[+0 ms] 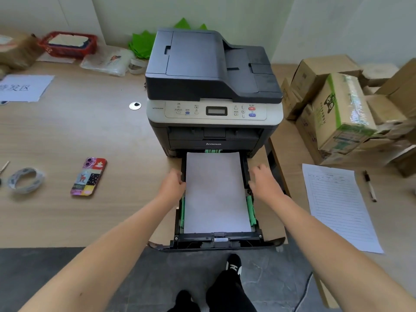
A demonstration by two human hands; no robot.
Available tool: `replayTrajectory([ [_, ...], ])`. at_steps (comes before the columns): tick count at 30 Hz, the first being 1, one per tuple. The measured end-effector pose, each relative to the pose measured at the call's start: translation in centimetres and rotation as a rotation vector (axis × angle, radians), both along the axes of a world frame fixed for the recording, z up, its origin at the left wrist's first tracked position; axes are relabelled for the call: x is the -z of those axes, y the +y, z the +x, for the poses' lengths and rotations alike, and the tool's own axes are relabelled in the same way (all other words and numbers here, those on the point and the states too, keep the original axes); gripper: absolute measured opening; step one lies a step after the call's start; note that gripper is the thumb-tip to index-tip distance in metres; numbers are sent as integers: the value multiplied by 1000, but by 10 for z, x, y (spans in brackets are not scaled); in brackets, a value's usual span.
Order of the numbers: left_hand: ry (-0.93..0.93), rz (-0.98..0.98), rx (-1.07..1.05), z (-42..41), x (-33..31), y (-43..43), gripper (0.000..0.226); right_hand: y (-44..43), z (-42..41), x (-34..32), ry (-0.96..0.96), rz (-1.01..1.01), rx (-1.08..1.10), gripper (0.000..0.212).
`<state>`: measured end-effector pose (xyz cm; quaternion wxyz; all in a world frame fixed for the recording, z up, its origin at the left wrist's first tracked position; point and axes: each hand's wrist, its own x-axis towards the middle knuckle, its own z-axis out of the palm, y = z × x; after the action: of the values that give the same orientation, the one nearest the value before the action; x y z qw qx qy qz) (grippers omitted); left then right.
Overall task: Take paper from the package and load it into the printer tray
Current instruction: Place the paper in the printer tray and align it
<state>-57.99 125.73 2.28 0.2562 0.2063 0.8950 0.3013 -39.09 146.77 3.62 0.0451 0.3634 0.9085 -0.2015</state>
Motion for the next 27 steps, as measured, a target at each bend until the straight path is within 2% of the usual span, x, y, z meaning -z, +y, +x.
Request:
replayTrajectory([
  [2,1,-8,32,-5,-14,-11,24,6,0,-20,57,-24,75,34],
  [5,-18,-111,189,-3,-8,-32,25,6,5,-28,59,-108,157,36],
  [10,-80,-147,257,26,15,-62,39,-26,18,-11,-189,-359,176,47],
  [14,-19,-105,259,44,22,-70,46,-35,23,-2,-206,-430,207,52],
  [20,110,-197,298,67,32,-73,32,-40,27,5,-140,-463,298,52],
  [22,109,-153,246,73,35,-70,35,-42,30,10,-106,-487,326,51],
  [27,-338,119,-277,78,21,-56,48,-45,37,17,-68,-513,435,48],
])
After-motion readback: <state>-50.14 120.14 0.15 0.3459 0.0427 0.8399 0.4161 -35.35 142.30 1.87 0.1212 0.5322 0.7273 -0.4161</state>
